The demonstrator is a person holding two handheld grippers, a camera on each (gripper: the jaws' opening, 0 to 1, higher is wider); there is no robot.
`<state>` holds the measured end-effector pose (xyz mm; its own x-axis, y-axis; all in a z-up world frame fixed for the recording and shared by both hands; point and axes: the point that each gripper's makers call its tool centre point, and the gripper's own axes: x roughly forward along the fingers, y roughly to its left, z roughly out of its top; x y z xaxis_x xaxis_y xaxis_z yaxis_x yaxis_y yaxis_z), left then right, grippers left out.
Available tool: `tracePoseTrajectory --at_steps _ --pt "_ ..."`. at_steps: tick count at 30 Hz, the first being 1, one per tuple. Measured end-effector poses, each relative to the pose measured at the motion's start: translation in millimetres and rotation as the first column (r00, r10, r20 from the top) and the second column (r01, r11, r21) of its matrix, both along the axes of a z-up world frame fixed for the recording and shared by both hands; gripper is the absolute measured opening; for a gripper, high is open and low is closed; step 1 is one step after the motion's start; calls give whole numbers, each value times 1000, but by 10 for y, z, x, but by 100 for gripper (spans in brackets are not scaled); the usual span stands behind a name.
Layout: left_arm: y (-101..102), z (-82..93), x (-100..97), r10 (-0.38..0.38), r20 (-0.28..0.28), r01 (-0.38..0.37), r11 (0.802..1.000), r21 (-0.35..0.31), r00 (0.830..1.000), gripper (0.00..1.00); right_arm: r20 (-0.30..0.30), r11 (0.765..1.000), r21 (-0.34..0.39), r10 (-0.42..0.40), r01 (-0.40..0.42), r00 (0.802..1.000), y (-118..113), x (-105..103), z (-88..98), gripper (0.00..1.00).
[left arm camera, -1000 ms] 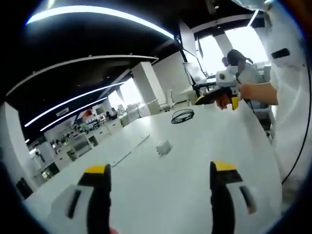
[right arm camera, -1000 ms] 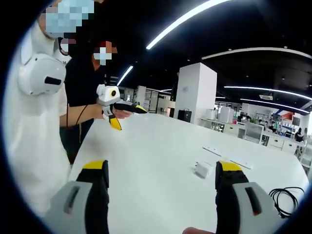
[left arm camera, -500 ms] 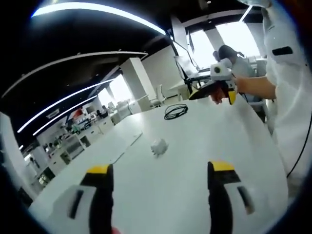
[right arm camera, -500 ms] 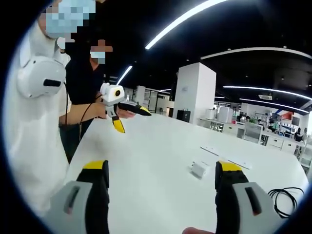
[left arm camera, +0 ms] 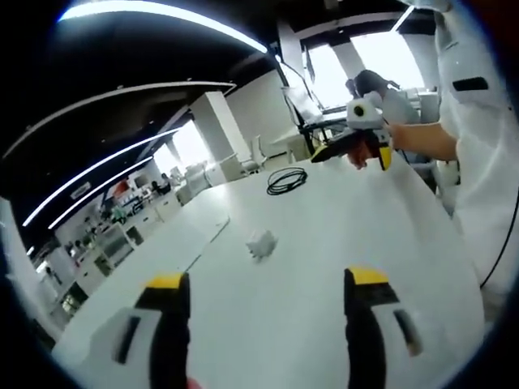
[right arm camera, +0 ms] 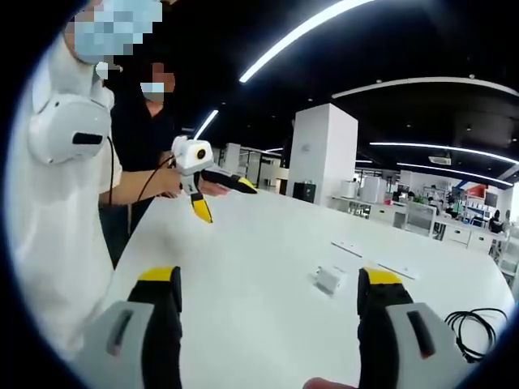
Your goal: Plug the desk Type‑C cable into the charger adapter.
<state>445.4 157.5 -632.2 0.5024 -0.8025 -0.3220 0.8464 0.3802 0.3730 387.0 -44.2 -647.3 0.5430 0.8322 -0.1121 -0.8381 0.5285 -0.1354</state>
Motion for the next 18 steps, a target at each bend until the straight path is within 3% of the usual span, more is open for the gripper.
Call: tracePoseTrajectory --at_steps 18 --pt "-250 -121 199 -59 -35 61 996 72 998 75 -4 1000 11 -4 4 1000 -55 50 -39 90"
